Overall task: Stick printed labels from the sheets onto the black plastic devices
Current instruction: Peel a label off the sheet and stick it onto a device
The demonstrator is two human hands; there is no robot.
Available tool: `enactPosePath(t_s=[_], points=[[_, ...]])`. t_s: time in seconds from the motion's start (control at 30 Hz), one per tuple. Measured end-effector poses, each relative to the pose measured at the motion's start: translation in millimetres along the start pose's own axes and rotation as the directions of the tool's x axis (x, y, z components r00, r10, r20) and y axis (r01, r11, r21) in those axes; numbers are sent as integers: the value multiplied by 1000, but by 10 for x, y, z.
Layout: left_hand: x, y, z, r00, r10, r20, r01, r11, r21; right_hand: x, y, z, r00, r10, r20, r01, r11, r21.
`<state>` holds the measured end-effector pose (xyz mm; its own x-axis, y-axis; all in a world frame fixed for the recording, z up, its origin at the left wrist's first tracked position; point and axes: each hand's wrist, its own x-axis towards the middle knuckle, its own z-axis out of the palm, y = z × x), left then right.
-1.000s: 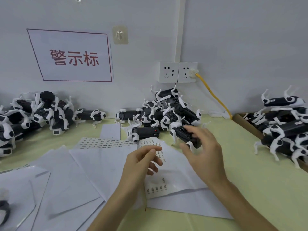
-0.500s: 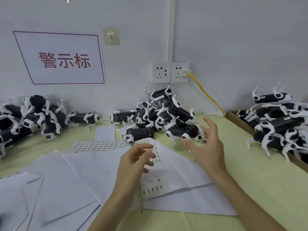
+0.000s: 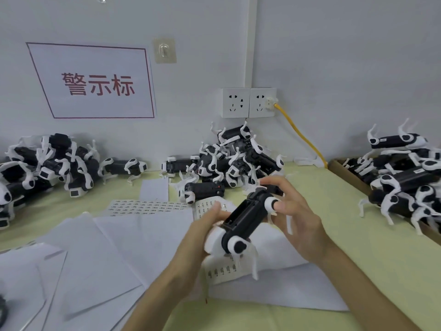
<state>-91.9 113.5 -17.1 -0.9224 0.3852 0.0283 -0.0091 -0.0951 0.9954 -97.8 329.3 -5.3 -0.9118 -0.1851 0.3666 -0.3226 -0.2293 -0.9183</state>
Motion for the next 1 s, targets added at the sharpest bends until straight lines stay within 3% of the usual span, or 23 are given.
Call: enactPosePath(t_s=[0.1,0.2,0.27,0.33,0.4,0.47,0.63,1.0], points=[[-40,-24,95,976,-80,204,86,996,-20,2,-7,29,999,-3,-34,-3,982,-187],[-38,-84,172,972,-132,194,159,978,-133,12,-10,79,962,-221,-163,97,829,-551],[-36,-115,210,976,-143,166,174,967,-186,25,-19,62,903,-382,-199,173,745,-644],[-41,-121,224,979,-116,166,156,955,-252,26,-33,26,895,-375,-243,189,810,-555],[-40,-126,218,983,-83,161,131,942,-310,34,-67,33,939,-225,-259,117,920,-375],[-25,-160,204,990,-64,125,103,936,-338,32,-84,90,979,-73,-192,17,959,-282],[33,-248,210,997,-6,78,31,943,-332,5,-28,192,990,63,-127,-97,955,-281],[62,-366,244,997,49,58,-27,946,-324,-14,32,274,965,131,-227,-205,917,-341]])
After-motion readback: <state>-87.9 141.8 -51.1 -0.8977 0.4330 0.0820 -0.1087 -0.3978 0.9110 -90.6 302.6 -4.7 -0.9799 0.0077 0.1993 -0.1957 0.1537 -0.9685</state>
